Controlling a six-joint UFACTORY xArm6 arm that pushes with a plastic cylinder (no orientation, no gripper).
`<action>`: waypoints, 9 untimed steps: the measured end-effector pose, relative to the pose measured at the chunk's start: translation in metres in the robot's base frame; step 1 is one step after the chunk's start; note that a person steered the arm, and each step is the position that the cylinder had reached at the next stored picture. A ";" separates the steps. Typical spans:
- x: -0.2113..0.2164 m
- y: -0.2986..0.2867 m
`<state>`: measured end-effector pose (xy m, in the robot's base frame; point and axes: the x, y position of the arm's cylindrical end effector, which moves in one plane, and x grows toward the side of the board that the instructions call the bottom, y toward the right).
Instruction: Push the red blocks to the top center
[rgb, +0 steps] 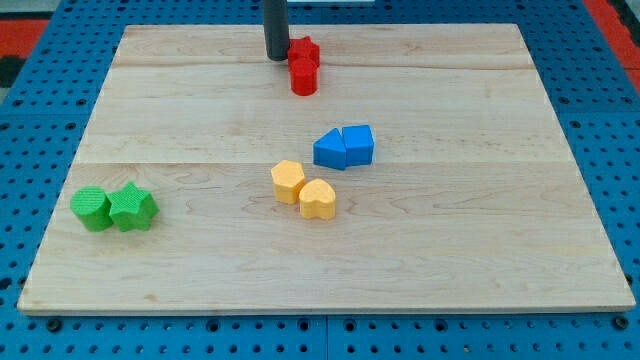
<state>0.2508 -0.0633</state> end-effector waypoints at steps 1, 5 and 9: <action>0.007 0.014; 0.069 0.017; 0.075 0.096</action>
<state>0.3257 0.0329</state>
